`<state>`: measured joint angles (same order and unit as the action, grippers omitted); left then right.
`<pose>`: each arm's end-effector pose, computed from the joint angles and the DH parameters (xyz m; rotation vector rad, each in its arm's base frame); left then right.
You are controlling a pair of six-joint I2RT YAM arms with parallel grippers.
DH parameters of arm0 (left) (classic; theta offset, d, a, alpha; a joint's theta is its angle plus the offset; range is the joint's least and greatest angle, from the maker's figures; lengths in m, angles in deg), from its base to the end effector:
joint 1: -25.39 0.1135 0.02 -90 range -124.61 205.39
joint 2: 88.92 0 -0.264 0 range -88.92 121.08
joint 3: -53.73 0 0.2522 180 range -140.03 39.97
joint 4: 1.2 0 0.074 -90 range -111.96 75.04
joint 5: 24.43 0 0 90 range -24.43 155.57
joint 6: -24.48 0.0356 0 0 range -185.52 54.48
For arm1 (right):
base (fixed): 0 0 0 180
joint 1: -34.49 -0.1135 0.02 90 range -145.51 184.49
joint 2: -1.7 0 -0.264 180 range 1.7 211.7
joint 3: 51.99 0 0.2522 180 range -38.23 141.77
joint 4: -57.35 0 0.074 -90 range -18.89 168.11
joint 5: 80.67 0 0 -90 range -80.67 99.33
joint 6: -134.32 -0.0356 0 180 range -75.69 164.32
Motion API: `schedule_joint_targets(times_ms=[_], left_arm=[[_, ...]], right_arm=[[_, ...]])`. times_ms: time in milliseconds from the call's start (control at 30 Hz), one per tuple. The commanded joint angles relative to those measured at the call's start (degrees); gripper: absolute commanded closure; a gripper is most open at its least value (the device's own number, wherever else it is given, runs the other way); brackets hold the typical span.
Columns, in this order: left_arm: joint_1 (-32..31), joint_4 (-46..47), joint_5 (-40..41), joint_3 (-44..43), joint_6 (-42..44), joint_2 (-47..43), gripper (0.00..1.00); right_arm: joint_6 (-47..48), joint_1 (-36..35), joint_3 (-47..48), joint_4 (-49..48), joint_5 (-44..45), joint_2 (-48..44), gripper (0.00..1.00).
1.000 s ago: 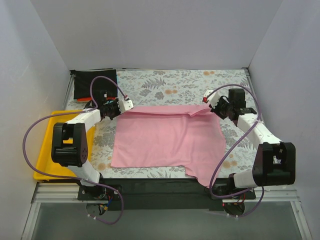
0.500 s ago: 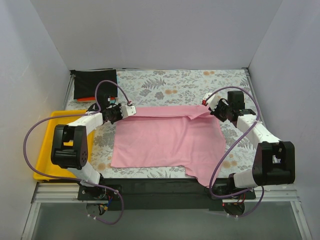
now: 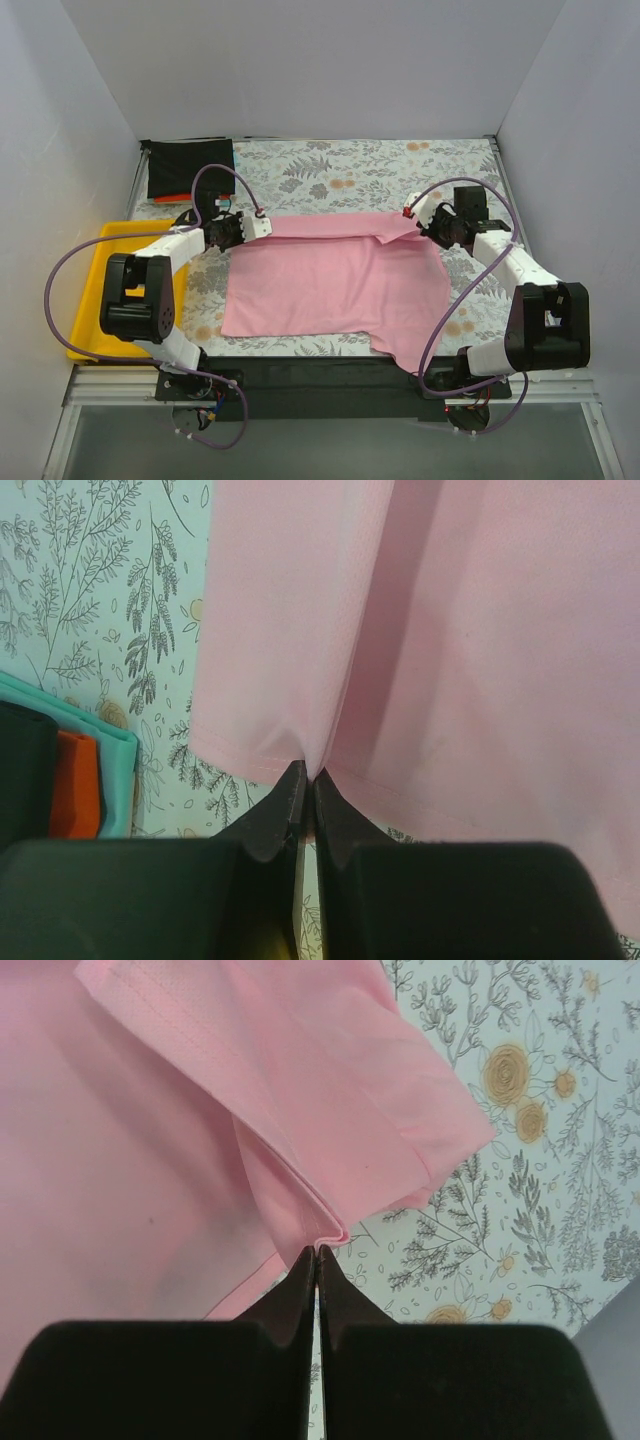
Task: Fold and stack the t-shirts
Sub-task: Fold the tshirt
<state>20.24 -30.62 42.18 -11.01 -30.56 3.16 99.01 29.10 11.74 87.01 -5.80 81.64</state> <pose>0.3096 -0.0421 0.1723 0.9886 2.2638 -0.3039 0.2894 0.0366 0.2253 -1.2781 1.9590 -0.1129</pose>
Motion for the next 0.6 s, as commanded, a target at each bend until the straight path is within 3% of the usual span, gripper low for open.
schedule_joint_targets(times_ms=[0,567], left_arm=[[-0.21,-1.82,-1.56,1.06,3.00,-3.74,1.00],[-1.09,-6.40,-1.48,2.46,6.61,-4.27,1.00]], right_arm=[[1.38,-0.41,-0.67,2.03,-0.95,-1.10,0.99],[4.27,-0.76,-1.90,3.78,0.72,0.04,0.99]])
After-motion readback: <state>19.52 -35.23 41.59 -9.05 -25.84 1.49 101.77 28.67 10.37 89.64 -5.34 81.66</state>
